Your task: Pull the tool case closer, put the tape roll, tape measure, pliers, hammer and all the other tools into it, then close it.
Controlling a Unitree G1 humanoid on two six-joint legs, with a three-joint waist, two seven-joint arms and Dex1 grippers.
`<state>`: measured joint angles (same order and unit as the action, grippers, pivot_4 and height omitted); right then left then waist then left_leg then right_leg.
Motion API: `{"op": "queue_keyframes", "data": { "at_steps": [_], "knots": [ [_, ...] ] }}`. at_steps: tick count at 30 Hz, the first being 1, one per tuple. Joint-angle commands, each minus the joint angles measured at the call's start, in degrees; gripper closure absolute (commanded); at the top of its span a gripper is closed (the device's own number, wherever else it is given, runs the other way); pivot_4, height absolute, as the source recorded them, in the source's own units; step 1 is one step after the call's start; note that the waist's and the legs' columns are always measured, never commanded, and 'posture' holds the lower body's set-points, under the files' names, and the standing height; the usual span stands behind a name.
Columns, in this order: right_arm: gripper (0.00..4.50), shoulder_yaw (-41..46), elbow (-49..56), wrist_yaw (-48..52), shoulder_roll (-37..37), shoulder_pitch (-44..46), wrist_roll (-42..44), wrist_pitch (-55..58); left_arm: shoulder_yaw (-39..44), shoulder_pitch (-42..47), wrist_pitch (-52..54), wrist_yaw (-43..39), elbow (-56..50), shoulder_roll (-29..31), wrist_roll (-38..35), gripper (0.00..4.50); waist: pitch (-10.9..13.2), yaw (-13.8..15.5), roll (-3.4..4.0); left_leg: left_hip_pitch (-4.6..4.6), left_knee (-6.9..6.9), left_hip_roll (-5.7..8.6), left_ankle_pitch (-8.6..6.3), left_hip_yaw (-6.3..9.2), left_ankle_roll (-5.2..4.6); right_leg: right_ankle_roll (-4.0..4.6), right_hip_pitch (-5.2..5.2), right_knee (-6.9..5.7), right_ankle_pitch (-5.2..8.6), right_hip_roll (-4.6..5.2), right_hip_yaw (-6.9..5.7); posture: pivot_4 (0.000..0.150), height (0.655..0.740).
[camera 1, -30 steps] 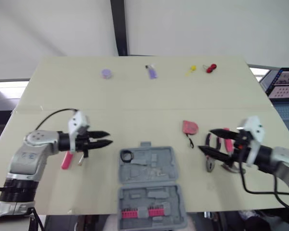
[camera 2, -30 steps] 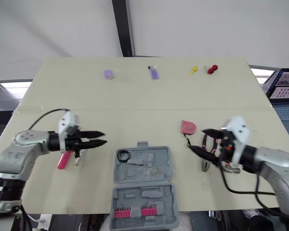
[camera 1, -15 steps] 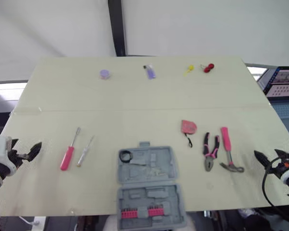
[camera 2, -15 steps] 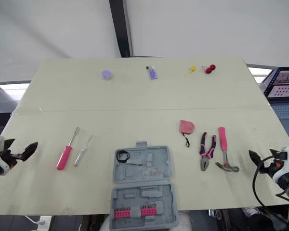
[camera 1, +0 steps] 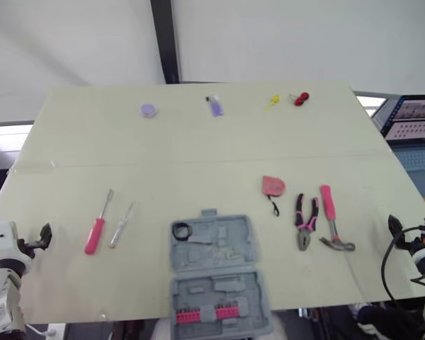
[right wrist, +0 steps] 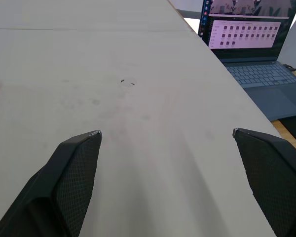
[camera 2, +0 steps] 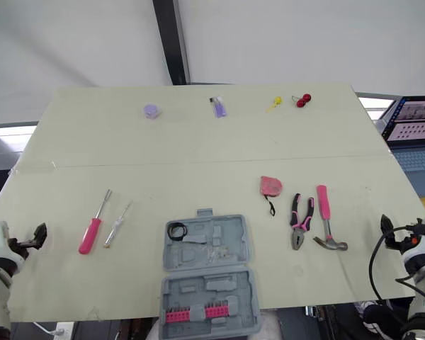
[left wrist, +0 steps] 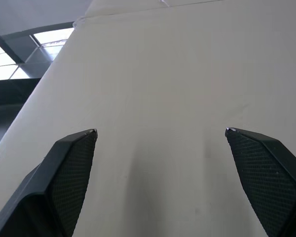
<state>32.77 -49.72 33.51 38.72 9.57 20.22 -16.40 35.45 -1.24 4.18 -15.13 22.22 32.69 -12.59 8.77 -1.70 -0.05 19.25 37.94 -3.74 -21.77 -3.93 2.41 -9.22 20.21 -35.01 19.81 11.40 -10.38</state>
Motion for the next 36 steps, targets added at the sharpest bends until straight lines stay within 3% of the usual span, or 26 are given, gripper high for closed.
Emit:
{"op": "queue_keyframes", "data": {
  "at_steps": [1,7,15,24,27,30,36],
  "knots": [
    [0.0,0.59,3.2,0.45,0.04,-0.9,1.18,-0.6,0.61,0.57,-0.74,-1.27,-0.88,1.81,-1.28,0.04,0.0,0.02,0.0,0.0,0.0,0.0,0.0,0.0,0.0,0.0,0.0,0.0,0.0,0.0,0.0,0.15,0.74],
    [0.0,-2.26,20.21,1.83,-3.32,-4.15,4.19,7.43,-2.84,0.98,0.9,-7.19,-7.93,1.35,-4.14,0.04,-0.01,0.06,0.02,0.0,0.0,0.0,0.0,0.0,0.0,0.0,0.0,-0.02,0.0,0.0,0.0,0.15,0.74],
    [0.0,-15.02,51.91,-6.48,-13.31,-8.07,3.25,24.34,-19.22,2.2,3.1,-22.84,-24.14,1.33,-6.17,0.04,-0.07,0.22,0.16,0.02,0.04,0.0,0.0,0.06,0.0,0.0,0.02,-0.09,0.0,0.0,0.02,0.15,0.74],
    [0.0,-30.1,63.47,-17.32,-20.54,-4.54,-4.13,41.55,-40.03,11.86,2.49,-35.09,-30.93,-1.51,-3.96,0.04,-0.1,0.15,0.24,0.05,0.06,0.01,0.0,0.07,0.0,0.01,0.06,-0.09,0.0,-0.03,0.02,0.15,0.74],
    [0.89,-31.51,62.65,-19.31,-21.83,-3.35,-5.77,44.13,-42.7,13.54,2.59,-35.77,-31.72,-2.75,-3.54,0.0,-0.1,0.15,0.24,0.05,0.05,0.01,0.0,0.07,0.0,0.01,0.07,-0.08,0.0,-0.03,0.02,0.15,0.74],
    [2.32,-32.62,61.35,-20.01,-21.9,-2.68,-7.76,45.09,-44.47,14.22,2.71,-35.95,-32.78,-3.87,-3.26,0.0,-0.1,0.18,0.24,0.07,0.07,0.01,0.0,0.07,0.0,0.01,0.07,-0.08,0.0,-0.03,0.02,0.15,0.74],
    [2.32,-33.67,57.95,-20.56,-22.32,-1.06,-10.84,45.51,-46.24,14.98,2.69,-34.99,-32.84,-5.97,-2.11,0.0,-0.1,0.13,0.24,0.09,0.07,0.01,0.0,0.08,0.0,0.01,0.07,-0.08,0.0,-0.03,0.02,0.15,0.74]
  ]
}}
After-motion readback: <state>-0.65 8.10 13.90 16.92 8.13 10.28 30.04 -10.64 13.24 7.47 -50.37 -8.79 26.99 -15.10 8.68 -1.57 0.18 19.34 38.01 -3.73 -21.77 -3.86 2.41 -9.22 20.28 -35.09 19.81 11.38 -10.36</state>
